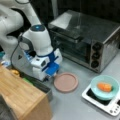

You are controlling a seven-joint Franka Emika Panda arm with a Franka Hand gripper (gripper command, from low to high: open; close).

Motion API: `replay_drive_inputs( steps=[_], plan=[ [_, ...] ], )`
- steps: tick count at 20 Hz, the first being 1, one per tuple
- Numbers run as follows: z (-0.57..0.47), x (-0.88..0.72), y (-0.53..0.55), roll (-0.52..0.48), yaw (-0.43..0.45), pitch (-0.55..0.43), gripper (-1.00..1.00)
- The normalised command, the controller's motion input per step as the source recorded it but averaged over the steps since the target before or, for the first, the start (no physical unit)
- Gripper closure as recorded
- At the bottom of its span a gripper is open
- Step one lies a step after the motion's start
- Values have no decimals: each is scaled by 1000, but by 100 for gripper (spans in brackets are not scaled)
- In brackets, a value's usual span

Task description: Pick up the pan. Place the pan on the table. Pick up the bowl. Place the bowl on the stove.

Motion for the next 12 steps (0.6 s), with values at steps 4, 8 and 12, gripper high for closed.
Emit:
replay_drive_inputs(
  steps=[4, 8, 12],
  plan=[
    [-132, -18, 116, -84, 53, -76, 100],
    [-173, -6, 156, -74, 46, -81, 100],
    [-225, 1, 241, -67, 30, -95, 100]
  ],
)
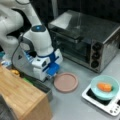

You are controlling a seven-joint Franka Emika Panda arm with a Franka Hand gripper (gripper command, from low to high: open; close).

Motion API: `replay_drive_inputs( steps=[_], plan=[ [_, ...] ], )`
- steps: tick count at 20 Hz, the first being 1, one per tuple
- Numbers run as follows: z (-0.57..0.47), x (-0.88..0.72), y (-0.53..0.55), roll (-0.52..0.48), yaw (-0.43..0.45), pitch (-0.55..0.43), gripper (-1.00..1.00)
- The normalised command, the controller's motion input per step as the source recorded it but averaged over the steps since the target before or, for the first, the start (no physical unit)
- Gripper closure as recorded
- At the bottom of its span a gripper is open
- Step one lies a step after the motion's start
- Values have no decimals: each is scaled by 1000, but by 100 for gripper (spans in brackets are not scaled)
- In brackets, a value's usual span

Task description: Pick up the pan. Place the pan on the table. Pick up the bowl. Place the bowl on the stove.

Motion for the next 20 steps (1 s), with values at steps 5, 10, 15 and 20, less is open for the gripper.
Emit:
replay_drive_inputs(
  steps=[5, 10, 15, 20],
  plan=[
    [-215, -6, 294, -73, 9, -107, 100],
    [-176, -33, 268, -80, 58, -99, 100],
    [-164, -33, 173, -70, 81, -85, 100],
    [-135, -26, 104, -56, 77, -72, 100]
  ],
)
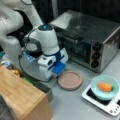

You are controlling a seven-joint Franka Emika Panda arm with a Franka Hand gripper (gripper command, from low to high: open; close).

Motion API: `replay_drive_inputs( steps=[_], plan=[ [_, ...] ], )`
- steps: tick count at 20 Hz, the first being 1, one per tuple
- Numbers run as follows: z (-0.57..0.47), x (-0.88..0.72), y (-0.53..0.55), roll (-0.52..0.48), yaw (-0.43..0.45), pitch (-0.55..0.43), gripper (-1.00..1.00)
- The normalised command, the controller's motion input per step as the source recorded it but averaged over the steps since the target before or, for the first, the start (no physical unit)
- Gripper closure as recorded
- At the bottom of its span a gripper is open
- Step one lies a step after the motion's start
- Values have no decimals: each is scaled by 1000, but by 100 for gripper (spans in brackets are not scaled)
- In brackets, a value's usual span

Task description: Pick up the pan. Place the pan on the table. Pick up the bowl. Place the bowl on the stove.

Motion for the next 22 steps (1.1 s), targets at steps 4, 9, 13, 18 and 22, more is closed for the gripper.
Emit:
replay_drive_inputs(
  steps=[4, 9, 13, 18, 22],
  plan=[
    [-95, -12, 66, -41, 80, -65, 100],
    [-27, 9, 21, -24, 86, -43, 100],
    [48, 51, -37, 4, 87, -36, 100],
    [175, 99, -95, 31, 92, -15, 100],
    [296, 137, -124, 55, 77, 21, 100]
  ],
)
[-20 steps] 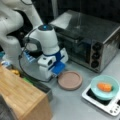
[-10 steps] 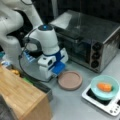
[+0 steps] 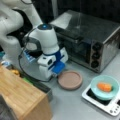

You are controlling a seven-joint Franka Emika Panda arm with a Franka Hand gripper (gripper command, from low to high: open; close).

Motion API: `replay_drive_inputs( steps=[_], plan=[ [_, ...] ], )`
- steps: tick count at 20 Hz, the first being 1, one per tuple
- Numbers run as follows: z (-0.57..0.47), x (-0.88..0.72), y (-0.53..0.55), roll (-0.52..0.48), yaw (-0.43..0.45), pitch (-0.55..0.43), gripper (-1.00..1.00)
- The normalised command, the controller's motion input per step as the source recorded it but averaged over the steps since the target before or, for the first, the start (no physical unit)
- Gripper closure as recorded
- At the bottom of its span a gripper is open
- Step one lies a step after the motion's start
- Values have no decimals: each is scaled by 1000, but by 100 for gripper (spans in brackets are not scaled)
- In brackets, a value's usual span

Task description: Pick up the pan. Place the pan on the table. Pick up the bowl. Place the bowl on the stove.

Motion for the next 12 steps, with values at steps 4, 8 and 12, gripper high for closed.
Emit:
replay_drive_inputs(
  steps=[4, 8, 12],
  plan=[
    [336, 161, -138, 72, 54, 69, 100],
    [374, 197, -155, 94, 18, 109, 100],
    [424, 227, -170, 117, -5, 154, 100]
  ],
)
